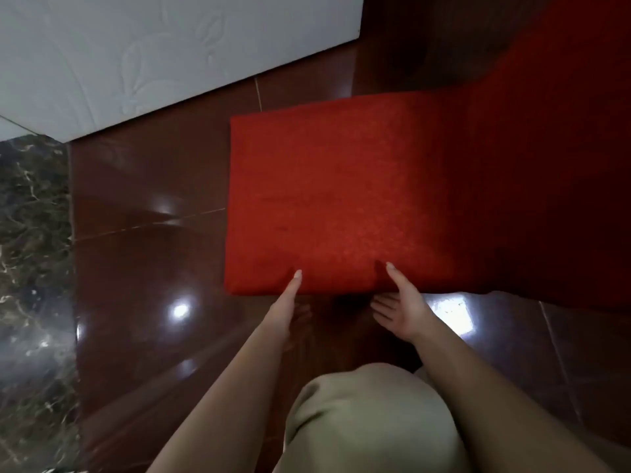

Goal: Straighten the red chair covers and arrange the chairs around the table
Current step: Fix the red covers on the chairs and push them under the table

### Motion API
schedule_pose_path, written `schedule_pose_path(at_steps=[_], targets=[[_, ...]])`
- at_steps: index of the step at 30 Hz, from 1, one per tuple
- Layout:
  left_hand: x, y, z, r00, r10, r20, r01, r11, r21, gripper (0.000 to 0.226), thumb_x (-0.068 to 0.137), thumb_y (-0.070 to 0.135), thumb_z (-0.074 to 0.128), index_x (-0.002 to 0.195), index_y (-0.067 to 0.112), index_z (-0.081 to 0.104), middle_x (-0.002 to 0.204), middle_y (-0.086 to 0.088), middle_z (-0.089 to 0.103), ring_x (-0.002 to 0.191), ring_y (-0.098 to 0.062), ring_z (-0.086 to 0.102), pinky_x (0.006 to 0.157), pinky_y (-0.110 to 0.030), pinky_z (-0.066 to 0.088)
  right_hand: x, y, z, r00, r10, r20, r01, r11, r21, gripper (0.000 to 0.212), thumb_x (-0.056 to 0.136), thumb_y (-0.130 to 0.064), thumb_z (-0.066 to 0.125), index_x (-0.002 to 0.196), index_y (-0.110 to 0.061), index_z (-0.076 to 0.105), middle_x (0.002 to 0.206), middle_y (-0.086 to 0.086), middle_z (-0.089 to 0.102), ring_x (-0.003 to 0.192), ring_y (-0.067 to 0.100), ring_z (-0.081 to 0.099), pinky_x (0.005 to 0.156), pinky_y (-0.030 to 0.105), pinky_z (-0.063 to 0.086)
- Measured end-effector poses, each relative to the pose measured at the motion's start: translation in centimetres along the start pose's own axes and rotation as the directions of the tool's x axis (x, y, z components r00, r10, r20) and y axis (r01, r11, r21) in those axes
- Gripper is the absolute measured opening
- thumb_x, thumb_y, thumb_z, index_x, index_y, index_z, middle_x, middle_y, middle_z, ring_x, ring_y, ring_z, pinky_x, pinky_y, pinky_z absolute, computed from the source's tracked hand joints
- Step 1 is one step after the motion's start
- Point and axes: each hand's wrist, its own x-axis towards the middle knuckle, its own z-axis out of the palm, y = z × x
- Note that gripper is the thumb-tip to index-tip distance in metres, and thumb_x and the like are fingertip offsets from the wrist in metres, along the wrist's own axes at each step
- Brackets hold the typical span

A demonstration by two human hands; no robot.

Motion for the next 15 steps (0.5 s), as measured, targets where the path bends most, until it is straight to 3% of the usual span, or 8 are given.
schedule_pose_path(at_steps=[5, 8, 15], targets=[[1.6, -0.6, 1.0, 0.999, 0.042, 0.031, -0.036, 0.987, -0.157, 0.091, 0.054, 0.074, 0.081, 0.117, 0.01, 0.066, 0.098, -0.001, 0.078, 0.089, -0.014, 0.075, 0.08, -0.035, 0.057, 0.9, 0.5, -0.3, 0.998, -0.061, 0.01, 0.06, 0.992, 0.108, 0.081, 0.076, -0.056, 0.074, 0.141, -0.017, 0.044, 0.128, 0.013, 0.057, 0.117, 0.027, 0.057, 0.097, 0.041, 0.043], [2.0, -0.6, 1.5, 0.997, 0.052, 0.059, -0.038, 0.977, -0.212, 0.095, 0.053, 0.073, 0.083, 0.119, 0.007, 0.063, 0.099, -0.001, 0.078, 0.09, -0.012, 0.074, 0.08, -0.033, 0.057, 1.1, 0.5, 0.1, 0.997, -0.08, 0.018, 0.076, 0.982, 0.175, 0.076, 0.075, -0.053, 0.074, 0.138, -0.022, 0.046, 0.124, 0.011, 0.059, 0.113, 0.025, 0.058, 0.096, 0.041, 0.043], [2.9, 0.0, 3.0, 0.994, 0.095, 0.062, -0.054, 0.874, -0.482, 0.1, 0.056, 0.05, 0.092, 0.136, 0.009, 0.048, 0.119, -0.014, 0.066, 0.105, -0.022, 0.067, 0.079, -0.036, 0.055, 2.4, 1.1, 0.5, 0.995, -0.095, 0.044, 0.077, 0.949, 0.307, 0.096, 0.058, -0.053, 0.087, 0.14, -0.023, 0.046, 0.13, 0.01, 0.059, 0.111, 0.026, 0.061, 0.078, 0.037, 0.05]])
